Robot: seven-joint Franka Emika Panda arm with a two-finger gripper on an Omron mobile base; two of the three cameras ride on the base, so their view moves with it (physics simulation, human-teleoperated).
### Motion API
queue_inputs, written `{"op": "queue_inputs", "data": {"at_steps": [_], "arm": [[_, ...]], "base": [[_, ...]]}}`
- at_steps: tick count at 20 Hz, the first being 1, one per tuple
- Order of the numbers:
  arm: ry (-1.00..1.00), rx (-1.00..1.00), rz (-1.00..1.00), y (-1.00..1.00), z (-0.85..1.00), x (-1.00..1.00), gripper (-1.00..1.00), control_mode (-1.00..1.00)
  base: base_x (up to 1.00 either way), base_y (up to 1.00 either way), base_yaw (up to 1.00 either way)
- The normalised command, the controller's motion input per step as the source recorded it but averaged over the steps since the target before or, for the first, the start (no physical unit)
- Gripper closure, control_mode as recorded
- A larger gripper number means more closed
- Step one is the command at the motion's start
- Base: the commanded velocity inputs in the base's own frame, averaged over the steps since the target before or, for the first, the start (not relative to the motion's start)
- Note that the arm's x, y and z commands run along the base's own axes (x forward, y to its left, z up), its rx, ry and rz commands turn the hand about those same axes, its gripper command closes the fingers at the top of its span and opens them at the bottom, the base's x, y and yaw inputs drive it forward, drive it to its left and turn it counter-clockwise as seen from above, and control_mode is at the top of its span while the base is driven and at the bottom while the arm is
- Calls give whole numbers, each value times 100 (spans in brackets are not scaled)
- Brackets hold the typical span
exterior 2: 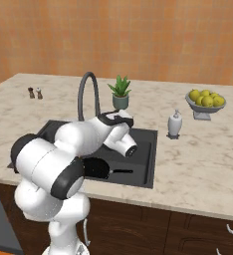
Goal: Pick the pan and sponge and place them into the sink. Then turn on the water.
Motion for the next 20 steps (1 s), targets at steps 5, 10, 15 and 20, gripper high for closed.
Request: {"op": "queue_inputs", "data": {"at_steps": [5,10,15,20], "arm": [[0,-3,-4,34,-2,13,-100,-100],[8,0,-1,3,-1,32,-100,-100],[14,0,0,0,-2,43,-100,-100],[14,0,0,0,-15,48,-100,-100]], "base": [[0,0,0],[0,0,0],[0,0,0],[0,0,0]]}}
